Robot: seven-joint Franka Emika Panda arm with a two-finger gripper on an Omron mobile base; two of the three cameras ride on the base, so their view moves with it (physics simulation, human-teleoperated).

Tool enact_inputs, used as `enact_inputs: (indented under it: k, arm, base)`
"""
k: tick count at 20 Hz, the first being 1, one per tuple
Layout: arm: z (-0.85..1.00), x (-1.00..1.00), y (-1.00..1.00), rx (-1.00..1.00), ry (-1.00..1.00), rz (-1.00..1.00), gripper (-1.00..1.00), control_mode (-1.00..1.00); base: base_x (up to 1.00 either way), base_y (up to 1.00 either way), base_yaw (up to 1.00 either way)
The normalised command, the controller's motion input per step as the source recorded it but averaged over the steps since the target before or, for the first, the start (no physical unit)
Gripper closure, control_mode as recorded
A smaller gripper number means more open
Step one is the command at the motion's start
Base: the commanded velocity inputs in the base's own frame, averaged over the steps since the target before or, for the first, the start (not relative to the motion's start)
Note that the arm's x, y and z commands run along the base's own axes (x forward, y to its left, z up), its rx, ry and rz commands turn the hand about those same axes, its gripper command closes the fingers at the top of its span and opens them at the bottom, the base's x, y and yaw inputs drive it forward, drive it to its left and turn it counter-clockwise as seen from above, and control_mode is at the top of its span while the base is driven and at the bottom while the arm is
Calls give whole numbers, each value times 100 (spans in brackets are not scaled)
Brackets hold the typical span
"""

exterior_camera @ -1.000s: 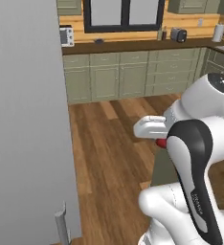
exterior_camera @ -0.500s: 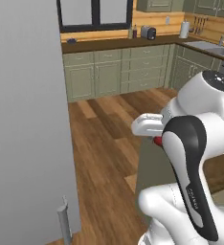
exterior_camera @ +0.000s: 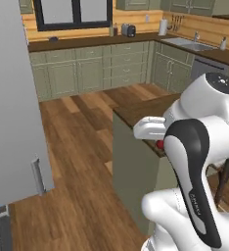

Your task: Take the strawberry from the fridge and place it on top of the pancake, located on the dining counter.

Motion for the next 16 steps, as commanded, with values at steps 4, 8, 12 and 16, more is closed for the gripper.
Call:
enact_inputs:
  k: [4, 8, 12, 16]
  arm:
    - [0, 0, 0, 0, 0, 0, 100, 100]
    - [0, 0, 0, 0, 0, 0, 100, 100]
    - [0, 0, 0, 0, 0, 0, 100, 100]
    - [0, 0, 0, 0, 0, 0, 100, 100]
  base:
    - [-55, -100, -17]
    - [-16, -100, -13]
    - [0, -100, -8]
    - [22, -100, -3]
